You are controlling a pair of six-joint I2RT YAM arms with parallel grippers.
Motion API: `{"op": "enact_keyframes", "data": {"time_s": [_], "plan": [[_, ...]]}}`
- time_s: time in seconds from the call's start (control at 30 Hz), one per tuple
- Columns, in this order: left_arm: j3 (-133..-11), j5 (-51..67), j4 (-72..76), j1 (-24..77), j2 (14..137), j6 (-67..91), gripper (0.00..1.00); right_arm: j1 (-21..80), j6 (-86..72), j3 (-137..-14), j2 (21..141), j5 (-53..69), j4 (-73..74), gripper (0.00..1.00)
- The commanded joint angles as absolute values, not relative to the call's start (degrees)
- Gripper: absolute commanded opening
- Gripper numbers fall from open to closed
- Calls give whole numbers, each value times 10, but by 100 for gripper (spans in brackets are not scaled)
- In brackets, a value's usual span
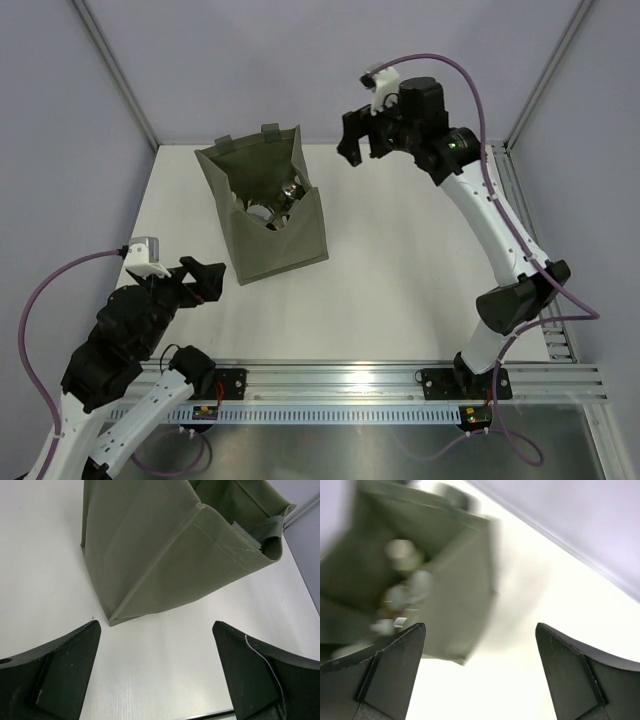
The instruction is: Place the personal care products into the canvas bag
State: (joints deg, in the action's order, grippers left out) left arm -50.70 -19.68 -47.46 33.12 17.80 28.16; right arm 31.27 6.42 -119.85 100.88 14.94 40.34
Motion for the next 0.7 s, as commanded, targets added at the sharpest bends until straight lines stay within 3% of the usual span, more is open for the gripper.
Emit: {"op": "enact_keyframes", "data": {"time_s": [0.0, 0.13, 0.33, 0.67], "plan": [[-525, -236, -495, 333, 163, 289, 99, 242, 4, -1123, 948, 21, 360, 99], [-519, -244, -501, 333, 155, 288, 99, 217, 30, -988, 877, -106, 328, 99], [-496, -233, -493, 334, 140, 291, 99, 211, 42, -863, 786, -191, 294, 99], [-487, -207, -488, 333, 140, 300, 99, 211, 19, -758, 703, -179, 294, 100]]}}
